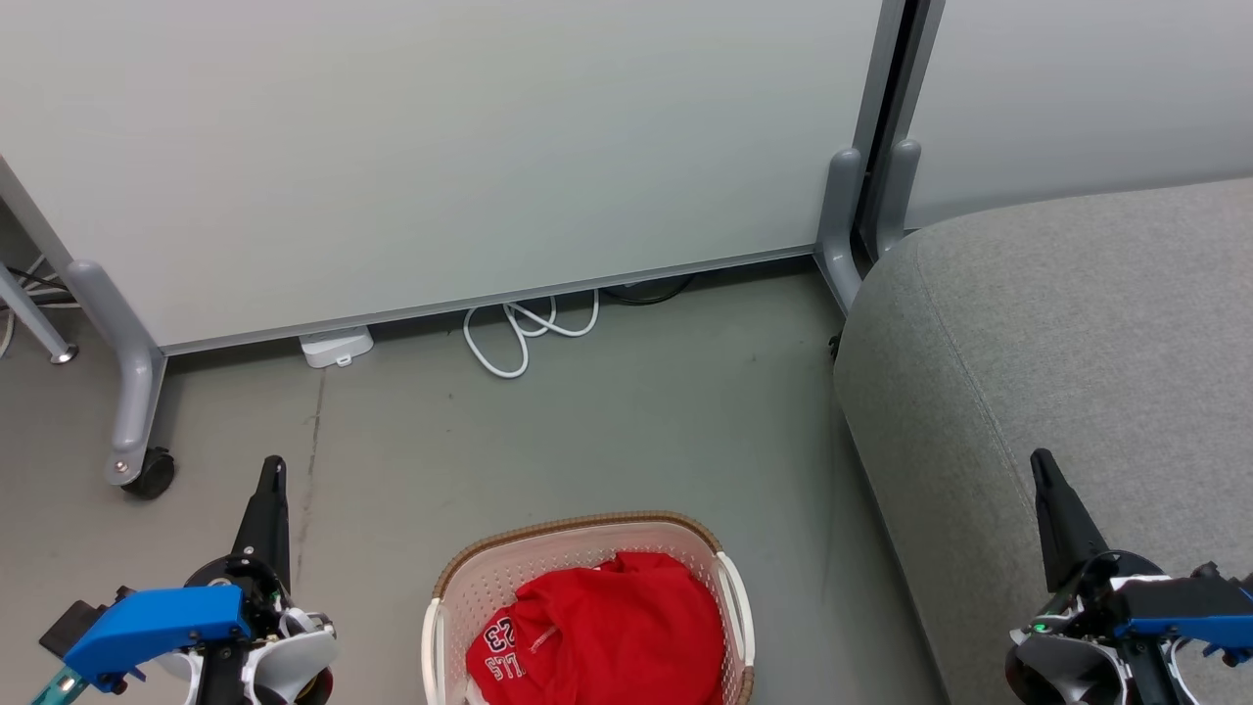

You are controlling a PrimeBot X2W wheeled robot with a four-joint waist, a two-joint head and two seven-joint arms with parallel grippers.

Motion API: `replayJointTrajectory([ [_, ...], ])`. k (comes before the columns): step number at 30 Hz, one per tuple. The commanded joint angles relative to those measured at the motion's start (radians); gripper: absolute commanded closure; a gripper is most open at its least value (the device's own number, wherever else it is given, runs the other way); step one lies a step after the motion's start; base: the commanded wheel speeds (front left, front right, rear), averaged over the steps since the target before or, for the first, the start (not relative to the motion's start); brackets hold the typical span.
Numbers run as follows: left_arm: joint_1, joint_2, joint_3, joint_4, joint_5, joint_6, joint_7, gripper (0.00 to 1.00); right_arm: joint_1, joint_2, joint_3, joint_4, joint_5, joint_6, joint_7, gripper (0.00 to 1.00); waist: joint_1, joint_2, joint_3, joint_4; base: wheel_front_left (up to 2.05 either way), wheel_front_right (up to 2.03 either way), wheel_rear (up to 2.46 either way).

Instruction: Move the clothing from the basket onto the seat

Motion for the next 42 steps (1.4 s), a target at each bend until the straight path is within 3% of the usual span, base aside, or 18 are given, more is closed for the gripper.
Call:
replayJointTrajectory([
  [1, -0.010, 0.003, 0.002, -0.004, -0.003, -0.004, 0.003, 1.00, -0.011, -0.001, -0.001, -0.002, 0.003, 0.000, 0.004, 1.00, 0.0000, -0.0001, 0.000, 0.000, 0.00, 0.00, 0.00],
  [30, -0.010, 0.003, 0.001, -0.004, -0.003, -0.004, 0.003, 1.00, -0.011, -0.001, -0.001, -0.002, 0.003, 0.000, 0.004, 1.00, 0.0000, -0.0001, 0.000, 0.000, 0.00, 0.00, 0.00],
  [31, -0.010, 0.003, 0.001, -0.004, -0.003, -0.004, 0.003, 0.00, -0.011, -0.001, -0.001, -0.002, 0.003, 0.000, 0.004, 0.00, 0.0000, -0.0001, 0.000, 0.000, 0.00, 0.00, 0.00],
  [42, 0.016, -0.006, -0.017, 0.017, 0.062, 0.000, -0.039, 0.00, 0.017, 0.003, 0.010, 0.022, -0.053, -0.001, -0.039, 0.00, 0.0000, -0.0001, 0.002, 0.002, 0.00, 0.00, 0.00],
])
